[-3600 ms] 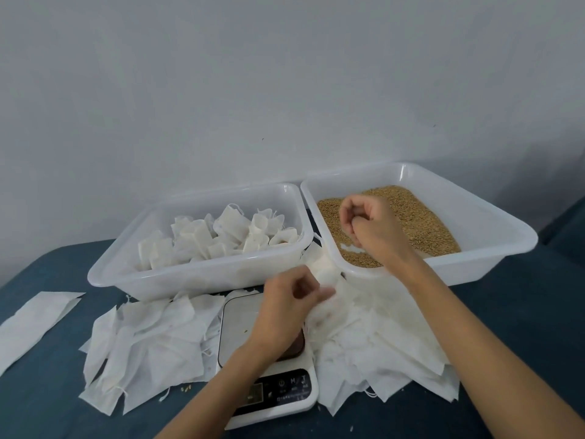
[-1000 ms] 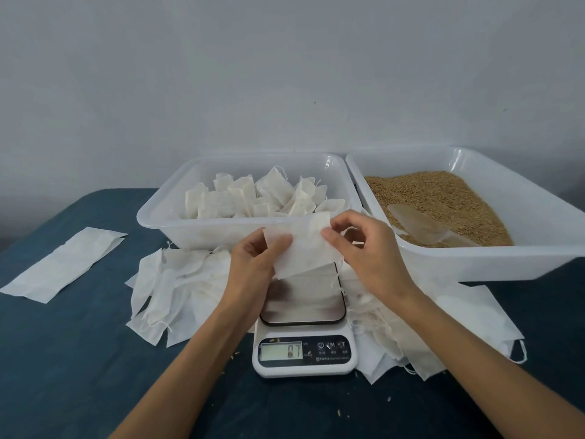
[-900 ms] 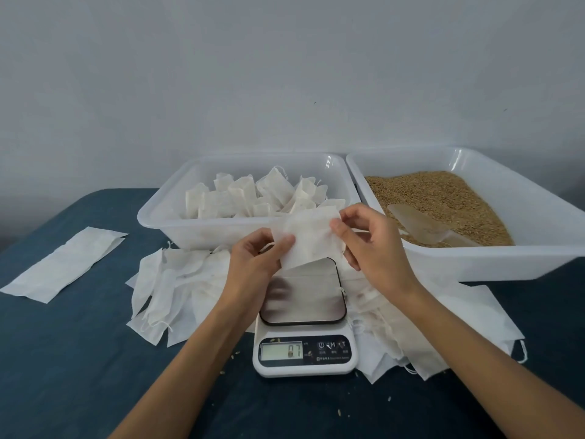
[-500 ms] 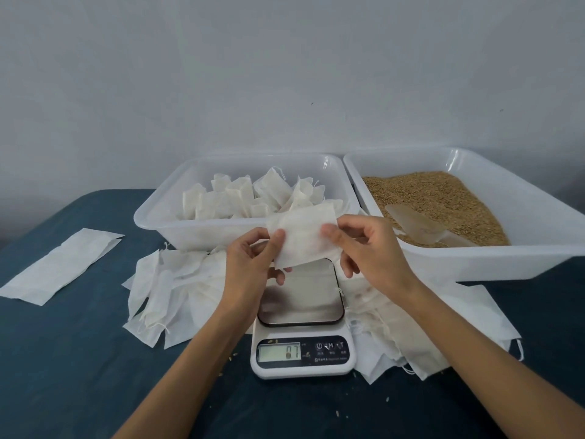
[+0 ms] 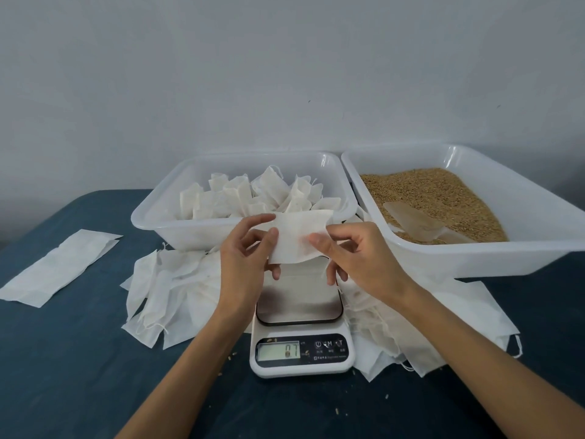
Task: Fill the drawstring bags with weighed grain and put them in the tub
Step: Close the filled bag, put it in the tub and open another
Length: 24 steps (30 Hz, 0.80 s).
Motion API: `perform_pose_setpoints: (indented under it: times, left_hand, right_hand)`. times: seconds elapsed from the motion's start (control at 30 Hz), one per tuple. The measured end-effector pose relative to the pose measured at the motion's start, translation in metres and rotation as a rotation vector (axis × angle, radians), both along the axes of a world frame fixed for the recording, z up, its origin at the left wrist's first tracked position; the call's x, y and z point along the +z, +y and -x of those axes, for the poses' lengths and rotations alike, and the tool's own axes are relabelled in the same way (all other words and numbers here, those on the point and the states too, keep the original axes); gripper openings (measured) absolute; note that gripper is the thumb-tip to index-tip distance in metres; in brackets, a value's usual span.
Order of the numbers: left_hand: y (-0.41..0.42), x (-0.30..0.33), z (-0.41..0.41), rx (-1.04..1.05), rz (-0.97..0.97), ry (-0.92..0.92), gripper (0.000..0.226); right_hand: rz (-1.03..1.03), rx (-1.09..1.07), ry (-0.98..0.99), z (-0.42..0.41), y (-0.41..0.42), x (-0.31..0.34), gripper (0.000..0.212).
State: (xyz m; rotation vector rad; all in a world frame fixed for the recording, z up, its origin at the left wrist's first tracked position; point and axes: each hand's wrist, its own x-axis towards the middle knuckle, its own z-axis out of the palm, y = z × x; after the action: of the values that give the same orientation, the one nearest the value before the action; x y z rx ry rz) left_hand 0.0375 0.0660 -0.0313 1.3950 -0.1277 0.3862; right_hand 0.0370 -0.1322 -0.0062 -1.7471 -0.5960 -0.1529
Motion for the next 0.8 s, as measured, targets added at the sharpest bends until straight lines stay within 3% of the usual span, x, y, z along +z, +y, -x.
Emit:
perform_pose_setpoints:
  times: [0.2,0.4,0.57,0.7,0.8]
  left_hand:
    - [0.000,0.002,0.000,0.007,0.011,0.021,0.004]
    - [-0.001,0.003,0.000,0.017,0.015,0.063,0.017]
    - [-0.001,0.007,0.002,0.003,0.016,0.063,0.021]
    - [-0.001,0.009,0.003,0.012,0.029,0.070,0.022]
    - [0.001,0.009,0.002,0.034,0.053,0.080,0.021]
  right_hand:
    - [0.025,-0.082,-0.048,-0.002,-0.003,0.002,0.053]
    - [0.058,0.000,0.004,-0.002,-0.002,0.002,0.032]
    - [0.037,-0.005,0.025,-0.006,-0.006,0.002,0.047]
    - [0.061,0.024,0.032,-0.006,-0.009,0.007,0.040]
    - [0.077,0.047,0.032,-0.007,-0.011,0.008,0.049]
